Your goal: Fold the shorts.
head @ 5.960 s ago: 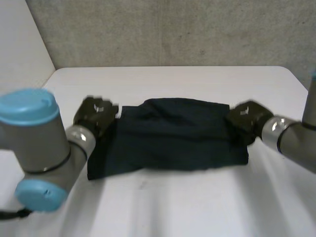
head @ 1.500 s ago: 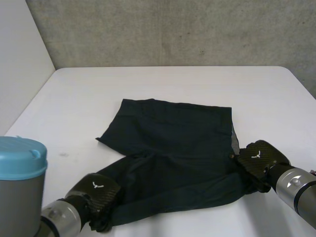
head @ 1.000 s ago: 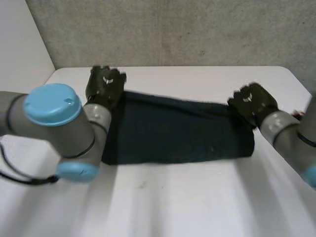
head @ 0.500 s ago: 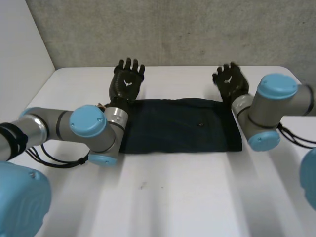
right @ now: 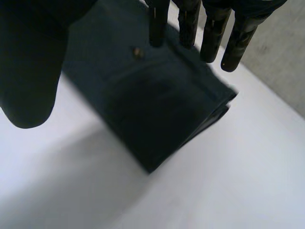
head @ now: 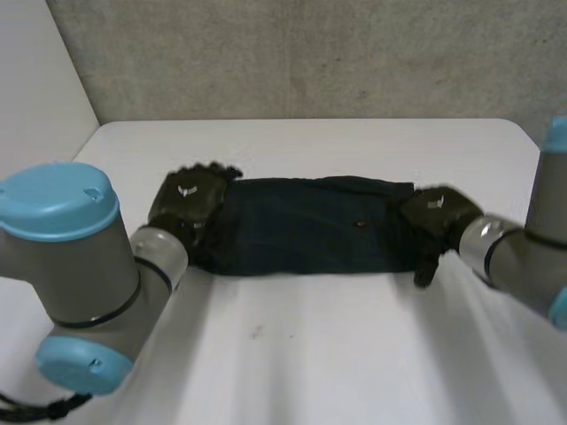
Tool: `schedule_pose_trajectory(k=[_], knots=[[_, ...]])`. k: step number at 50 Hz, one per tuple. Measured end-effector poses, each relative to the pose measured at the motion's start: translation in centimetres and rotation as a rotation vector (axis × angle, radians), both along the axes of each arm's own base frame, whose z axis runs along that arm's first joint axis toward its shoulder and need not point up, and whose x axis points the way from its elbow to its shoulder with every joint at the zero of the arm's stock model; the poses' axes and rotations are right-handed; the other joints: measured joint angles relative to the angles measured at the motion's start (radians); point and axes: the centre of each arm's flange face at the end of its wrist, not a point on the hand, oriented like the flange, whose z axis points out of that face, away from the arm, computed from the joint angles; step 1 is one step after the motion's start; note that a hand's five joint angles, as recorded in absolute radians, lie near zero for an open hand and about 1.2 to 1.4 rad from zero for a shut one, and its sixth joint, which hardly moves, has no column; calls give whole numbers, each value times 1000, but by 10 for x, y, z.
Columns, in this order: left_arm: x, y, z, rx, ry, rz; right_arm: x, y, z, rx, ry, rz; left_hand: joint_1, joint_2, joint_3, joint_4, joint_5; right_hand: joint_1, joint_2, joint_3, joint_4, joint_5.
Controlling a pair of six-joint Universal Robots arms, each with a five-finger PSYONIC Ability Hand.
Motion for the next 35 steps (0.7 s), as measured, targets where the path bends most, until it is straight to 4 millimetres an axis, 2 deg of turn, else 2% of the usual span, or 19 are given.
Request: schedule_pose_trajectory(k=[2, 4, 6, 14, 21, 25, 26, 27, 28, 30, 31, 34, 35], knots=[[2, 4, -7, 33, -8, 7, -4, 0, -19, -4, -1, -14, 0, 0, 0, 0, 0, 4, 2, 11, 3, 3], [3, 4, -10, 40, -11, 12, -6, -2, -27, -18, -5, -21, 0, 0, 0, 0, 0, 9, 14, 34, 13, 16], [5, 4, -15, 41, -14, 23, -10, -9, -43, -63, -16, -37, 0, 0, 0, 0, 0, 73, 97, 116, 92, 87], [7, 2, -23, 10, -7, 44, -16, -29, -74, -140, -31, -62, 0, 0, 0, 0, 0, 222, 263, 281, 259, 234], [7, 3, -26, -2, -2, 43, -14, -41, -81, -155, -41, -63, 0, 0, 0, 0, 0, 317, 395, 407, 385, 354], [7, 3, -26, -3, -1, 42, -12, -45, -83, -161, -49, -60, 0, 0, 0, 0, 0, 473, 630, 631, 611, 570], [7, 3, -27, -2, -1, 42, -11, -46, -84, -162, -52, -57, 0, 0, 0, 0, 0, 473, 630, 631, 611, 570], [7, 3, -27, -2, -2, 42, -11, -47, -84, -162, -53, -57, 0, 0, 0, 0, 0, 574, 816, 812, 794, 744], [7, 3, -27, -2, -2, 41, -11, -47, -83, -163, -54, -57, 0, 0, 0, 0, 0, 574, 816, 812, 794, 744], [7, 4, -27, -1, -3, 41, -11, -49, -81, -168, -57, -58, 0, 0, 0, 0, 0, 574, 816, 812, 794, 744], [7, 4, -27, 0, -3, 41, -13, -50, -79, -174, -58, -62, 0, 0, 0, 0, 0, 647, 928, 962, 953, 868], [7, 4, -27, 1, -3, 41, -17, -53, -71, -191, -60, -76, 0, 0, 0, 0, 0, 664, 928, 963, 957, 868], [7, 4, -27, 1, -3, 41, -23, -56, -63, -208, -60, -93, 0, 0, 0, 0, 0, 666, 928, 963, 957, 868]])
